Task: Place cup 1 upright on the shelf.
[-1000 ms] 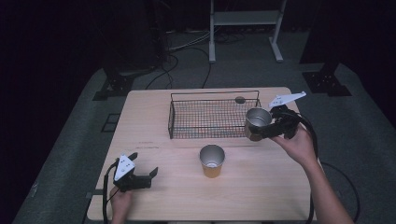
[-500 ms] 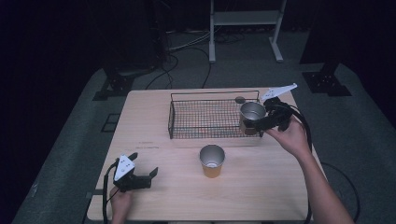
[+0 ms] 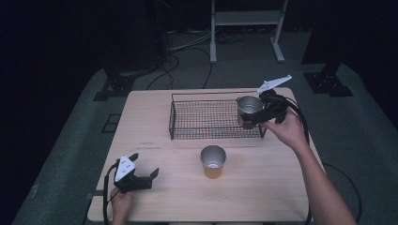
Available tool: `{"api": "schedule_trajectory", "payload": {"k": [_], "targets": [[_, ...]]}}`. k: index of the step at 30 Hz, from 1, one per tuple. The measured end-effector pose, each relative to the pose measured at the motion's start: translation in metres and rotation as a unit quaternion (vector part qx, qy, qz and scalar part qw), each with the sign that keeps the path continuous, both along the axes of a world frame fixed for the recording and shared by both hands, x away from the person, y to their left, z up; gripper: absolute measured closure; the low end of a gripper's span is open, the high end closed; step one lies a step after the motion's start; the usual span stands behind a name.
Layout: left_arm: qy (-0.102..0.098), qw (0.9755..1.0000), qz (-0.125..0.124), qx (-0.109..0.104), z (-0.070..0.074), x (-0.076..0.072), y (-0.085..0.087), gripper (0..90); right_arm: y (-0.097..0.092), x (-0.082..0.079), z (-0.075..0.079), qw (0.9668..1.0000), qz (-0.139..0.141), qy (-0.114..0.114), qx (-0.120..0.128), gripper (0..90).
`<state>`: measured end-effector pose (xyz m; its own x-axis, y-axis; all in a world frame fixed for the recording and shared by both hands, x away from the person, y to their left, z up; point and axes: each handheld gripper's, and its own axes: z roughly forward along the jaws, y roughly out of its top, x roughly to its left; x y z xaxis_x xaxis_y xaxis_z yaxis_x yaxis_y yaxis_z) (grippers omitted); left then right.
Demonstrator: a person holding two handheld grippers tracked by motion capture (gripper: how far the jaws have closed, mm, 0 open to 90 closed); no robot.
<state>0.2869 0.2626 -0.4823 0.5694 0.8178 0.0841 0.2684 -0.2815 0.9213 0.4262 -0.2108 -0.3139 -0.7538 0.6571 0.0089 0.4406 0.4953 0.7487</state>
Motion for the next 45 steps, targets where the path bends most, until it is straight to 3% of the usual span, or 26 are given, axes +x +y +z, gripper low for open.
{"api": "schedule_trajectory", "payload": {"k": [9,45], "targets": [[-0.001,1.0000,0.000,0.000,0.000,0.000,0.000,0.0,0.005,0.015,0.003,1.0000,-0.001,0.001,0.002,17.6],[0.000,1.0000,-0.001,-0.002,0.000,0.000,0.001,0.0,0.028,0.063,-0.013,0.9992,-0.026,0.031,-0.006,17.6]]}}
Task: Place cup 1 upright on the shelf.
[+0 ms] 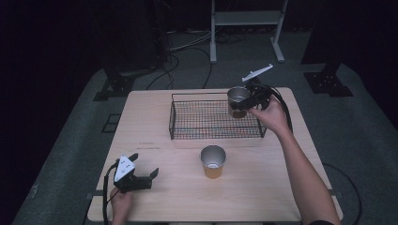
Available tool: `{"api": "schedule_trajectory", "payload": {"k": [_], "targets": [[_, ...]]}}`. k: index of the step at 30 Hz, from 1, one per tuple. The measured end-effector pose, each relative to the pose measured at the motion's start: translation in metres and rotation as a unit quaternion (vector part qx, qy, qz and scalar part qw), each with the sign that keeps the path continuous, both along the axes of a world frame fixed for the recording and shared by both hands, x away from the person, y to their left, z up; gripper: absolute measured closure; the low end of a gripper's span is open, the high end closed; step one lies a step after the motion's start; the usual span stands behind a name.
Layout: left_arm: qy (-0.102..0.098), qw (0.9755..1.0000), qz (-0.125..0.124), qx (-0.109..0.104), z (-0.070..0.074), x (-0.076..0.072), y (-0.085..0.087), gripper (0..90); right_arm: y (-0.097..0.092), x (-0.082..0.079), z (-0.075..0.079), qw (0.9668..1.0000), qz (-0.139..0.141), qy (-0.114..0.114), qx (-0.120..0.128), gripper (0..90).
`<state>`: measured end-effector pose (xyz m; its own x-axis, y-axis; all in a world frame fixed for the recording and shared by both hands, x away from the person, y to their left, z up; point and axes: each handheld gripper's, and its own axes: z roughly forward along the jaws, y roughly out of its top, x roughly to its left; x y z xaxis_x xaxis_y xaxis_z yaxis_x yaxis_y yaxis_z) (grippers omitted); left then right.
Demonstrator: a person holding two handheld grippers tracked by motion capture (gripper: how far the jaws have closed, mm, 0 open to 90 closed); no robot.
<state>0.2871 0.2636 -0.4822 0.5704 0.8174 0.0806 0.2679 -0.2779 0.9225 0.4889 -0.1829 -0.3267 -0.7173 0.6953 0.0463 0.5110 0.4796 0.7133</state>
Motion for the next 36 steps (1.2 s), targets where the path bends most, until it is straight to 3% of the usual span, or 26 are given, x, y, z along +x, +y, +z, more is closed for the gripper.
{"api": "schedule_trajectory", "payload": {"k": [9,36], "targets": [[0.001,1.0000,-0.001,0.000,0.000,0.000,0.001,0.0,0.003,0.016,-0.013,0.9997,-0.016,0.017,-0.010,17.6],[0.000,1.0000,-0.001,-0.004,0.000,0.000,0.000,0.0,0.006,0.035,-0.039,0.9983,-0.045,0.035,-0.010,17.6]]}}
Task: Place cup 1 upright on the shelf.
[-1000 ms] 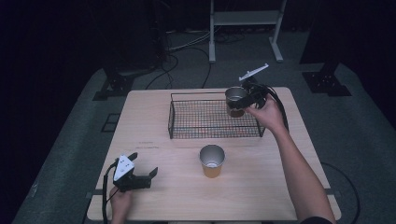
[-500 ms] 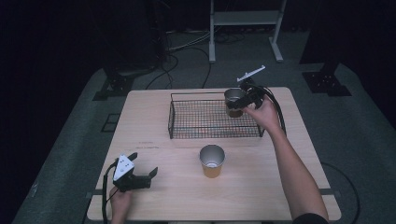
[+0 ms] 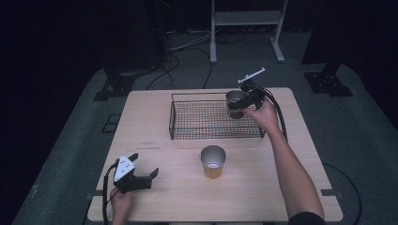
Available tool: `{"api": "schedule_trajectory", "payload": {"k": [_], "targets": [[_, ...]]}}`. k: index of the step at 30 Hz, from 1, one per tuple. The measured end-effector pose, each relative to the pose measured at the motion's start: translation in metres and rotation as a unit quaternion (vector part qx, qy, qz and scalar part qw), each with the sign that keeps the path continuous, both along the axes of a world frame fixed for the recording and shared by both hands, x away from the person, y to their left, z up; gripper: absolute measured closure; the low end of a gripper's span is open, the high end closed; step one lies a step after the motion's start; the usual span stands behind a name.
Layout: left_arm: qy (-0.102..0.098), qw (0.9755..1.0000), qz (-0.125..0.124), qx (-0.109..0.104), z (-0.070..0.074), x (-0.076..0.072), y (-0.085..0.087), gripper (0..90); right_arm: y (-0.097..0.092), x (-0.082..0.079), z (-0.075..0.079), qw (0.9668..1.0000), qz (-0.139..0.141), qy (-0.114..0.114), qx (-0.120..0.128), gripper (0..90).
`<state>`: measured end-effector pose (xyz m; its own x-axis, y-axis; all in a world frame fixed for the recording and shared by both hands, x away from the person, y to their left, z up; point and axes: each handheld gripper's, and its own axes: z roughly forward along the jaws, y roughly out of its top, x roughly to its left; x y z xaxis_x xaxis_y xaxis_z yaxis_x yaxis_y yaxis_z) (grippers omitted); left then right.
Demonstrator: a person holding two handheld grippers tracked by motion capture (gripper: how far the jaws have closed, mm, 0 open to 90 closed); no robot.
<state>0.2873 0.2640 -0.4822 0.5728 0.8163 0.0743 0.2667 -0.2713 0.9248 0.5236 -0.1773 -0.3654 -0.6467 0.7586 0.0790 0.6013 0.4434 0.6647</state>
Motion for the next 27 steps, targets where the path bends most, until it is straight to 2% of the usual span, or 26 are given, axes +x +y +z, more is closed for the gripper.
{"api": "schedule_trajectory", "payload": {"k": [22,27], "targets": [[0.000,1.0000,-0.001,0.002,0.000,0.000,0.000,0.0,0.007,0.012,-0.023,0.9993,-0.015,0.021,-0.027,17.5],[0.000,1.0000,-0.001,0.001,0.000,0.000,0.000,0.0,0.010,0.013,-0.033,0.9990,-0.017,0.027,-0.031,17.6]]}}
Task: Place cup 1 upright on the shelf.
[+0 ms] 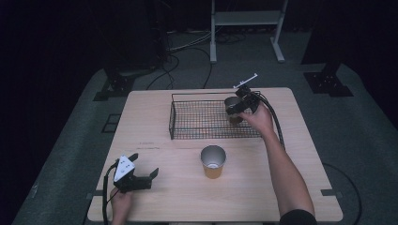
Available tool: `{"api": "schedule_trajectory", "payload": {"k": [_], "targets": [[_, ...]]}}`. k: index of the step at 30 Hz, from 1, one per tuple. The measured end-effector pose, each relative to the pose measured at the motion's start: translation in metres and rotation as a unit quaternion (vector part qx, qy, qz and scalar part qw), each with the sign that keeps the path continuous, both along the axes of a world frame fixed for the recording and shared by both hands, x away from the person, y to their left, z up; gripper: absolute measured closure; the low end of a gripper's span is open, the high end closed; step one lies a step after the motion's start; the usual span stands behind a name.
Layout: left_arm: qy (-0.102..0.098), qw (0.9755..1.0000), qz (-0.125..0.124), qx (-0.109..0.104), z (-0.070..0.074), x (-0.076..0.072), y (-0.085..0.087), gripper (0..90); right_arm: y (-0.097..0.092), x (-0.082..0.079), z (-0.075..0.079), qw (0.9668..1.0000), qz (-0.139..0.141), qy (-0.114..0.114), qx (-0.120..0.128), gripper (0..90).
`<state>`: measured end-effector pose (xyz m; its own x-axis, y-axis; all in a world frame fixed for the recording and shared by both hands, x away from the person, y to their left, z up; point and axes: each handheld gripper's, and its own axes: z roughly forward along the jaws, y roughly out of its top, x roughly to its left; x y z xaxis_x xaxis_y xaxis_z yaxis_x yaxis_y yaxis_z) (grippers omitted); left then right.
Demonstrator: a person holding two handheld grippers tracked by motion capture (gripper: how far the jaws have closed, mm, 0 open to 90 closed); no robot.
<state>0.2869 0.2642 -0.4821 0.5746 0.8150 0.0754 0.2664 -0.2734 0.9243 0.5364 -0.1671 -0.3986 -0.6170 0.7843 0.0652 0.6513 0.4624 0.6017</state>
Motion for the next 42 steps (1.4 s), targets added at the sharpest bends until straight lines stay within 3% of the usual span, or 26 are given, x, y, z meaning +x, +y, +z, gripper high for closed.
{"api": "schedule_trajectory", "payload": {"k": [6,23,31,34,42], "targets": [[0.000,1.0000,0.000,0.000,0.000,0.000,0.000,0.0,-0.001,0.001,-0.014,0.9999,-0.004,0.012,-0.008,17.5],[0.000,1.0000,0.000,0.000,0.000,0.000,0.000,0.0,0.004,0.002,-0.020,0.9998,-0.002,0.014,-0.016,17.5],[0.000,1.0000,0.000,0.000,0.000,0.000,0.000,0.0,0.007,0.003,-0.027,0.9992,0.000,0.020,-0.035,17.4],[0.000,1.0000,0.000,0.000,0.000,0.000,0.000,0.0,0.003,0.001,-0.030,0.9996,-0.005,0.015,-0.022,17.3],[-0.001,1.0000,0.000,0.001,0.000,0.000,0.000,0.0,0.000,-0.002,-0.031,0.9992,-0.006,0.021,-0.034,16.1]]}}
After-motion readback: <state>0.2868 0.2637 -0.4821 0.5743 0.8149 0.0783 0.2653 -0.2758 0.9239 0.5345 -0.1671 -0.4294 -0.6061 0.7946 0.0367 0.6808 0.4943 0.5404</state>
